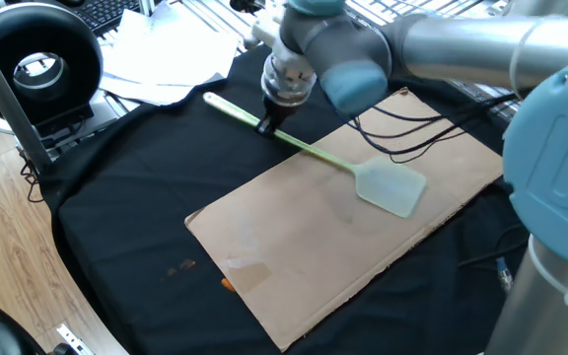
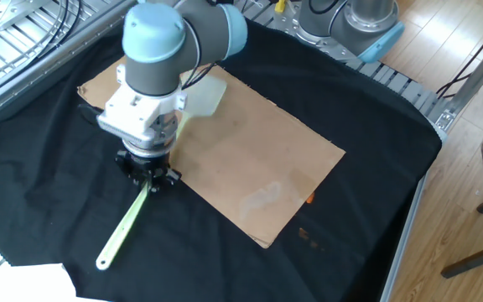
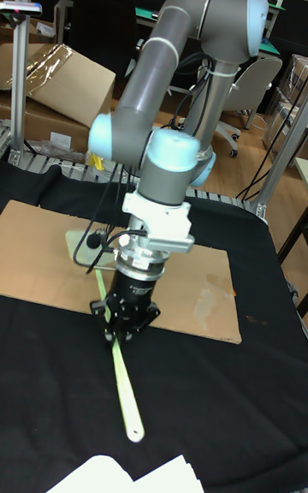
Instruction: Swat with a flyswatter
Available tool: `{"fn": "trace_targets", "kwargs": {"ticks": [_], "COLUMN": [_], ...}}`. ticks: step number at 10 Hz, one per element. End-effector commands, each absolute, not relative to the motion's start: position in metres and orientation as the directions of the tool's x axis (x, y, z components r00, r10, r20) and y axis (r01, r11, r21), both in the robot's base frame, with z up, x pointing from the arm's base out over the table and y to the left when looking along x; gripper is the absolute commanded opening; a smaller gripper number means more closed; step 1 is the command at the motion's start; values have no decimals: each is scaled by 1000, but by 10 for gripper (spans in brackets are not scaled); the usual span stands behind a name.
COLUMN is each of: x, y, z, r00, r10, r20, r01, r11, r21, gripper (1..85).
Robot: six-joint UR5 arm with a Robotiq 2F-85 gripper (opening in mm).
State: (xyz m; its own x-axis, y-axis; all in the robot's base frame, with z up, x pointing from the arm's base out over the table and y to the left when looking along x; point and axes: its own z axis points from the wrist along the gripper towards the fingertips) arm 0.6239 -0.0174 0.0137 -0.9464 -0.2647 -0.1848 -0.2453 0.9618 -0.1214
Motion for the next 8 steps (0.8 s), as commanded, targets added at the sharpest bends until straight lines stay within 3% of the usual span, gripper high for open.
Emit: {"fn": "trace_targets", "kwargs": {"ticks": [1, 3, 8], "x": [608, 609, 613], "y": [-17, 16, 44], "z": [49, 59, 51], "r00": [-975, -994, -987], "r10": [-216, -102, 158], "r20": [-44, -34, -23], "r01": [-208, -99, 158], "r11": [967, 992, 987], "r21": [-149, -81, 19], "gripper": [10, 10, 10]}}
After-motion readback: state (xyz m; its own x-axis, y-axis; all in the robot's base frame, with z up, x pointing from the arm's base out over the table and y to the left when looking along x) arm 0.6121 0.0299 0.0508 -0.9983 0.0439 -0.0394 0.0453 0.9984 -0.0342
